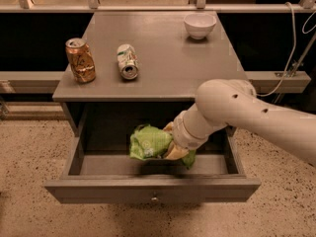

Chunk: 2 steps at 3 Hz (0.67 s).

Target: Place green rice chip bag into top drawer

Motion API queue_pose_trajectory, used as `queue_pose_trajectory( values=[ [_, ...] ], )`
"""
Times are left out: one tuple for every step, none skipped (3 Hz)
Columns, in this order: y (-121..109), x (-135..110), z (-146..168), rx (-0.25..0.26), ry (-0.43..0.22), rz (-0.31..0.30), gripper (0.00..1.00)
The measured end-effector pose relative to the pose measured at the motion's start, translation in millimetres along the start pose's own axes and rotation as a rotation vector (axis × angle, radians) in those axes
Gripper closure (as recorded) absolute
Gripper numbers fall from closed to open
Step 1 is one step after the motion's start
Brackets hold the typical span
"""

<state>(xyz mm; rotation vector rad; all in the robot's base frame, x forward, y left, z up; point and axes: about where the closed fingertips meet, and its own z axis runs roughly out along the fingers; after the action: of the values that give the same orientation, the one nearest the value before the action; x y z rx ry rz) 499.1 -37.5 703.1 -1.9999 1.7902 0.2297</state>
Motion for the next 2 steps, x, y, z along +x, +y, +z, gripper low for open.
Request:
queue_pose_trajectory(
  values=[
    [7.5,34.2,43.4,0.010,-0.027,0.002,0.59],
    [5.1,32.2,44.7,0.017,-0.033,0.003,0.37]
  ],
)
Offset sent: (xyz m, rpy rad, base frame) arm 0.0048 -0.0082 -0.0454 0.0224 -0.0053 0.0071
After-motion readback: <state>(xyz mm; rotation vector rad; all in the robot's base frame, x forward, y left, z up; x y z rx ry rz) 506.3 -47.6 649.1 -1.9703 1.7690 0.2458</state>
